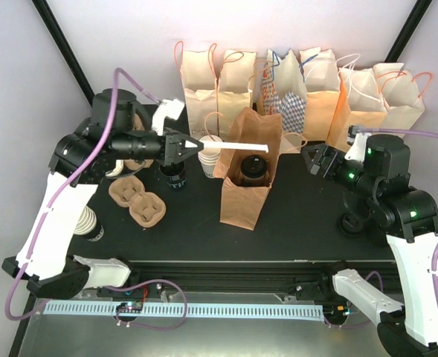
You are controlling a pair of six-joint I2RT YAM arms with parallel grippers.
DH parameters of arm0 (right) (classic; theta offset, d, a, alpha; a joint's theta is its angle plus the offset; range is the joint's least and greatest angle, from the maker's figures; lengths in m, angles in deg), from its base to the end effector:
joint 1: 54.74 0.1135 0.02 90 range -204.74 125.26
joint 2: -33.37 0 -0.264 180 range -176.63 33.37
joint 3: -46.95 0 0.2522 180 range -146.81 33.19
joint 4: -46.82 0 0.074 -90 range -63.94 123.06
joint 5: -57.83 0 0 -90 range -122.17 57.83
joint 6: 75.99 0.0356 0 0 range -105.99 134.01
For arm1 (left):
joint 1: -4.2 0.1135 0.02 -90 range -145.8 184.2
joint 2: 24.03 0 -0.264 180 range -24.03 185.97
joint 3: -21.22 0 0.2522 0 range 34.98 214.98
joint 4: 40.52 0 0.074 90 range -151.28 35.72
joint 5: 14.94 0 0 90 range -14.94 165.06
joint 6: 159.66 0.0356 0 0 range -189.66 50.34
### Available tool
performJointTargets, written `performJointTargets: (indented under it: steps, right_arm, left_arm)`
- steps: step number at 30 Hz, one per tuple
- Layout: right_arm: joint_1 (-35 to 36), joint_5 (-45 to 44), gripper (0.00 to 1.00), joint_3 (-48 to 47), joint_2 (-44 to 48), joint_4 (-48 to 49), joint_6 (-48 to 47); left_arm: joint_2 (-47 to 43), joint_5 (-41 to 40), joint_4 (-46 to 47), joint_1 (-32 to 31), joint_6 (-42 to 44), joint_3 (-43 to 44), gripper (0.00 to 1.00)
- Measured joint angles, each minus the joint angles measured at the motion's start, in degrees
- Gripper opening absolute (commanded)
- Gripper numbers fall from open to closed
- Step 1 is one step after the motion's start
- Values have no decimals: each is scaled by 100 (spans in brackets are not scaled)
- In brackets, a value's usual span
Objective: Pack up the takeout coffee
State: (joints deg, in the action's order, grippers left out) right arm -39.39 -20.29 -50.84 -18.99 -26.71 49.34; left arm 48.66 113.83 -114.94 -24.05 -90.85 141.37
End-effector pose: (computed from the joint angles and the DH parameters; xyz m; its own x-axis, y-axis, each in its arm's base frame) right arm 0.1251 0.0419 0.4510 -0.6216 0.4162 -0.6636 -0.0915 0.8028 0.5892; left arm 0.1680 -0.1156 0.5052 -0.6835 0.0473 -0.7284 0.6581 0.4716 -0.5869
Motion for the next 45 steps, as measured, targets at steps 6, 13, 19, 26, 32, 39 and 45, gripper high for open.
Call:
performJointTargets:
  steps: [6,13,19,26,32,39,45]
  right_arm:
    - [0,-122,83,280,168,-24,238]
    - [0,-184,83,562,356,-22,437]
    - [0,-70,89,671,348,153,308]
    - [0,-90,100,706,225,555,107]
    - [0,-411,100,1290,457,1239,72]
    - [0,-1346,100,3650,1843,2837,-2]
    - [0,-1482,100,4990,2518,4385,-686]
  left_arm:
    - [457,-728,-662,-507,535,304,2]
    - [1202,-1185,-1298,-713,1058,999,77]
    - [1384,-1078,-1429,-1056,1357,1056,99]
    - [422,-1773,-848,-1084,1346,476,99]
    - [-1038,-3279,-107,-380,793,-881,99]
    - [-2903,-4586,1353,422,-66,-4033,99]
    - [-3025,-5132,2039,717,-435,-5438,99]
